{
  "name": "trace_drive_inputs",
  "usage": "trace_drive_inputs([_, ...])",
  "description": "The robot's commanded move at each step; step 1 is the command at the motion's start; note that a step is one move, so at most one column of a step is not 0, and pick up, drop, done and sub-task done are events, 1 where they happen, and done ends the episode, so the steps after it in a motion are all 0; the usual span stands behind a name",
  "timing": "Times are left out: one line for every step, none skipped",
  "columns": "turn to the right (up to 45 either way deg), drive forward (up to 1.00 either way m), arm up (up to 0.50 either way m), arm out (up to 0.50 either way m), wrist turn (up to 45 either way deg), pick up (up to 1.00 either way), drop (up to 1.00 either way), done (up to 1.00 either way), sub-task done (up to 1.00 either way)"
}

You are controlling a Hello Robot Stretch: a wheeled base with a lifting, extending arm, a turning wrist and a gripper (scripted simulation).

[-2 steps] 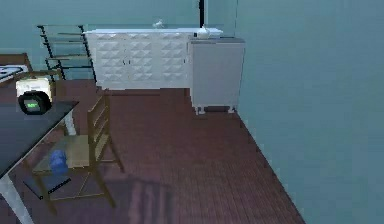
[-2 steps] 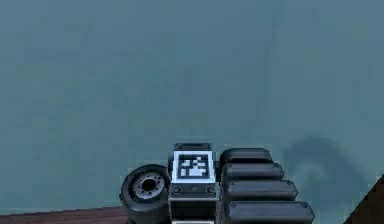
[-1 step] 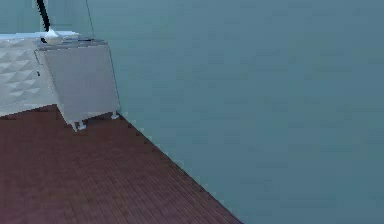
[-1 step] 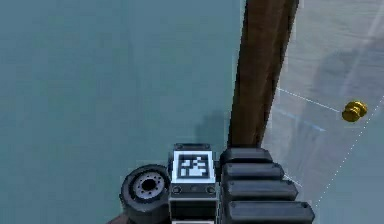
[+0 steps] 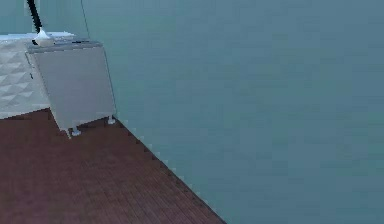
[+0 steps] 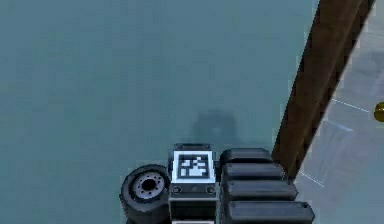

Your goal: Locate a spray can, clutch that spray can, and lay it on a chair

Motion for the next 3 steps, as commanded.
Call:
trace_drive_inputs([-45.0, 0.00, 0.00, 0.00, 0.0, 0.00, 0.00, 0.00, 0.00])
trace_drive_inputs([-24.0, 0.00, 0.00, 0.00, 0.0, 0.00, 0.00, 0.00, 0.00])
trace_drive_inputs([0.0, 0.60, 0.00, 0.00, 0.0, 0.00, 0.00, 0.00, 0.00])
